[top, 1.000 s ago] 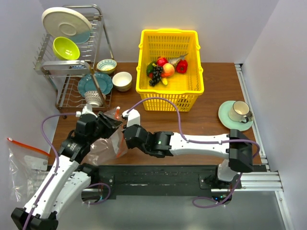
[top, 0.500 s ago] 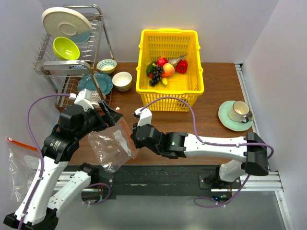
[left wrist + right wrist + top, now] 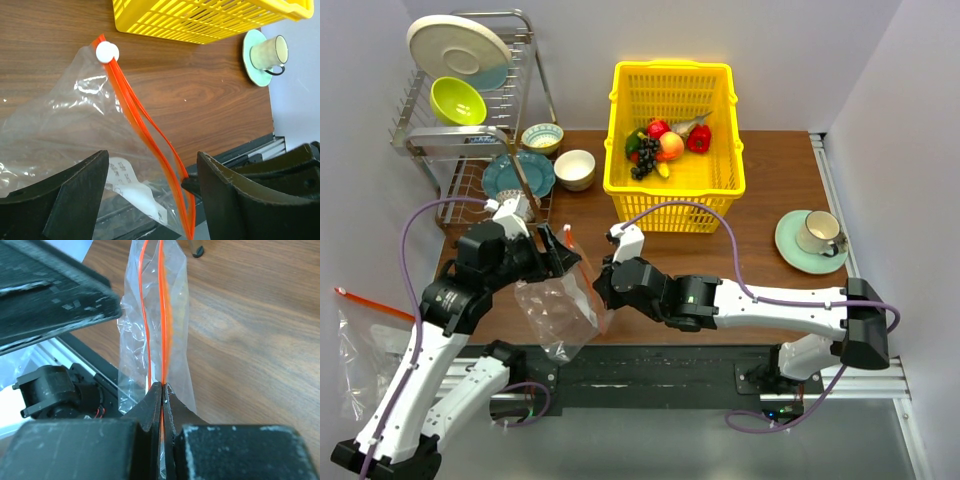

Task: Place the food in the zip-top bag and seal the zipper
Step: Open the zipper of the food storage bag, then pick up the fake fruit from the bin.

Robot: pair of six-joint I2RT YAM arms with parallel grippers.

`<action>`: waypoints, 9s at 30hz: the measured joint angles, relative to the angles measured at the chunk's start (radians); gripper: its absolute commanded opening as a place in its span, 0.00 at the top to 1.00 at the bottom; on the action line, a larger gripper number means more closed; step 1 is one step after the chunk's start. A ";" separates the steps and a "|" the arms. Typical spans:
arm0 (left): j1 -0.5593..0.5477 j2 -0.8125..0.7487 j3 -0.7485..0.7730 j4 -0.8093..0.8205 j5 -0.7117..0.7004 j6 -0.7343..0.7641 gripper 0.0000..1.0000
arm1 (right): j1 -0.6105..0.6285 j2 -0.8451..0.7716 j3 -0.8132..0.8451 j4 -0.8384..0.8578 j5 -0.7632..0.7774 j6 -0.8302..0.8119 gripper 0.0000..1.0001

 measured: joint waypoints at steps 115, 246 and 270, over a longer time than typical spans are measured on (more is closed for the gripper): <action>-0.303 0.422 0.180 0.043 -0.159 0.087 0.40 | -0.032 -0.103 -0.082 -0.147 0.206 0.121 1.00; -0.562 0.401 -0.050 0.211 -0.568 0.340 1.00 | -0.734 0.240 0.760 -0.657 -0.183 -0.428 0.20; -0.562 0.401 -0.019 0.178 -0.483 0.281 1.00 | -0.927 0.980 1.116 -0.325 -0.526 -0.277 0.01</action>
